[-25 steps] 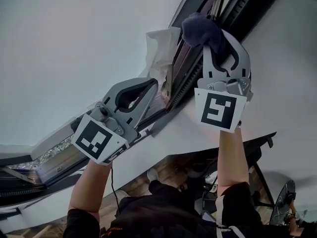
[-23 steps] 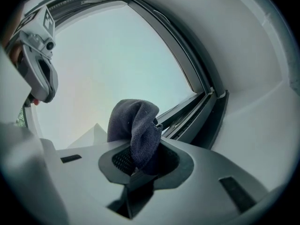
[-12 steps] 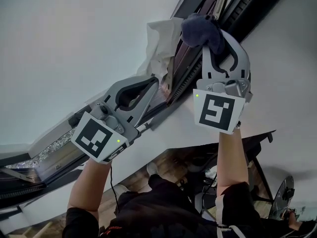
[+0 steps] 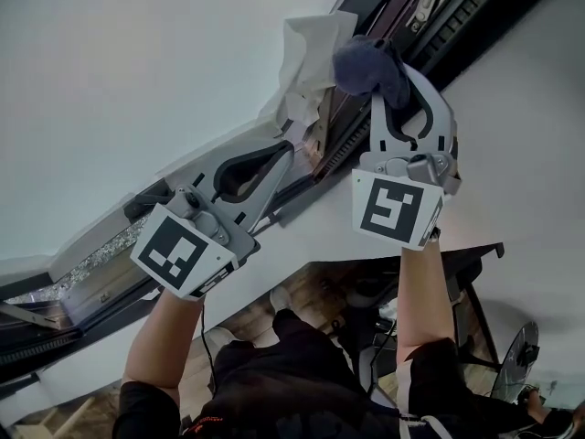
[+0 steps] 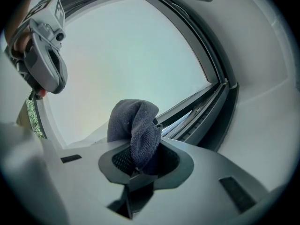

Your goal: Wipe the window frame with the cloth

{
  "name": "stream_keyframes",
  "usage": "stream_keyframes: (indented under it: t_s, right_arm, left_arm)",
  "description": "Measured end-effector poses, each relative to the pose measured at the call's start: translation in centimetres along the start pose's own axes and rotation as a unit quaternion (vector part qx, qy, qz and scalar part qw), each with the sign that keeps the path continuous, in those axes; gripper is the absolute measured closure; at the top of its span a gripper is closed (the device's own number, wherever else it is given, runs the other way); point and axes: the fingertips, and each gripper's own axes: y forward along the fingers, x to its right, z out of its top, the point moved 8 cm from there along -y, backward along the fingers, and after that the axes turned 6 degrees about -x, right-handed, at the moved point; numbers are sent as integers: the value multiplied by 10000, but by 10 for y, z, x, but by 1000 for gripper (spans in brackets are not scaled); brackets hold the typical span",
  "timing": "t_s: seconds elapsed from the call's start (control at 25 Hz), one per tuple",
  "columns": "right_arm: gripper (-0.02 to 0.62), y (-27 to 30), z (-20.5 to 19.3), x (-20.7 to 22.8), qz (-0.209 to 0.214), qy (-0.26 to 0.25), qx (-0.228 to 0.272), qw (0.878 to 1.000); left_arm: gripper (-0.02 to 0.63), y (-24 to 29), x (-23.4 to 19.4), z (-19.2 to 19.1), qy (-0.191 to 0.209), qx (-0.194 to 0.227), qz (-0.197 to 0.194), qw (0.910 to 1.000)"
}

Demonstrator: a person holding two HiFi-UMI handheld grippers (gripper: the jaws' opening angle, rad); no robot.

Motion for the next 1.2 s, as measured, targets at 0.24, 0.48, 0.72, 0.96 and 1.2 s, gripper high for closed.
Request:
stream_keyframes:
  t_s: [0.24, 0.48, 0.72, 0.96, 1.2]
  right_arm:
    - [525, -1, -10, -22, 182, 123, -217, 9995]
    - [526, -4, -25, -46, 299, -29, -295, 9991]
    - [525, -7, -42, -73, 478, -47, -448, 9978]
    - [526, -9, -63, -101, 678, -78, -630, 9957]
    - [526, -12, -83, -134, 891, -138, -811, 9926]
  left_arm:
    - [586, -8, -4, -17, -141, -103, 38, 9998]
    - [586, -14, -2, -37, -328, -226, 60, 9992]
    - [586, -16, 0, -61, -498, -371, 55, 9981]
    - [586, -18, 0, -83, -650, -490, 79, 9966]
    - [586, -21, 1, -110, -862, -621, 117, 9943]
